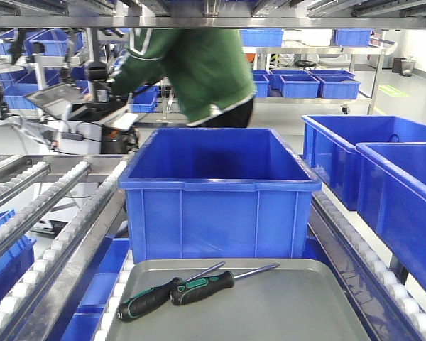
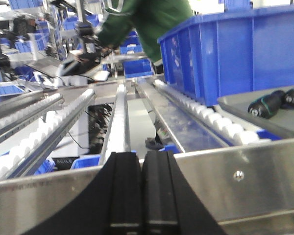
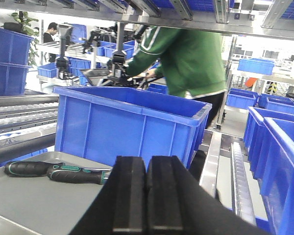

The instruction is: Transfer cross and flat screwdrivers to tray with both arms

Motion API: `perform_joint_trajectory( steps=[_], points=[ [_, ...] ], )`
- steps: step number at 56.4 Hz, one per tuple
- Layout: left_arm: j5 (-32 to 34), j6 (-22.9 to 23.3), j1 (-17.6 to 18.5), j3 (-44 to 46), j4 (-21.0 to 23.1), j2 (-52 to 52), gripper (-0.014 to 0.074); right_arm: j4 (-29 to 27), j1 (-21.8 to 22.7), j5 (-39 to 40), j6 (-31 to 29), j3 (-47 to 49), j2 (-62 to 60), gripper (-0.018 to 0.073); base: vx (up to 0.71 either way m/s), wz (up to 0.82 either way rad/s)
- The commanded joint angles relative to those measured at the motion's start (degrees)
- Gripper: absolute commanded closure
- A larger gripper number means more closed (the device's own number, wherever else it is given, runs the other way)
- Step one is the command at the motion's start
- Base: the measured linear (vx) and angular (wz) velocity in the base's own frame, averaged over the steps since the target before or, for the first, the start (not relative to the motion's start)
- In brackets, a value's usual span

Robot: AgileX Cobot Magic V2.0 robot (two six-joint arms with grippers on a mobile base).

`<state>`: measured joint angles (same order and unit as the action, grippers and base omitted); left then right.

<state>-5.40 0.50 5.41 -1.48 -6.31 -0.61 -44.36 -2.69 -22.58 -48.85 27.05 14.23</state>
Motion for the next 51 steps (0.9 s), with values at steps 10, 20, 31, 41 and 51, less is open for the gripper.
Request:
perform_joint_trajectory(
  steps=[10, 20, 31, 41, 51],
  points=[
    [4.0, -0.1, -0.1, -1.8, 0.0, -1.0, 0.0597, -1.3, 0.3, 3.7, 0.0, 1.6, 0.7, 0.0568, 0.0, 0.0],
    [4.0, -0.1, -0.1, -1.8, 0.0, -1.0, 0.0596, -1.3, 0.3, 3.7, 0.0, 1.6, 0.7, 0.0568, 0.0, 0.0],
    [4.0, -0.1, -0.1, -1.8, 0.0, -1.0, 0.0596, -1.3, 0.3, 3.7, 0.0, 1.6, 0.7, 0.0568, 0.0, 0.0],
    [4.0, -0.1, -0.1, -1.8, 0.0, -1.0, 0.0597, -1.3, 0.3, 3.7, 0.0, 1.6, 0.7, 0.0568, 0.0, 0.0],
    [4.0, -0.1, -0.1, -1.8, 0.0, -1.0, 0.0597, 13.7, 0.3, 3.6, 16.4, 0.5, 0.7, 0.0568, 0.0, 0.0]
  ],
)
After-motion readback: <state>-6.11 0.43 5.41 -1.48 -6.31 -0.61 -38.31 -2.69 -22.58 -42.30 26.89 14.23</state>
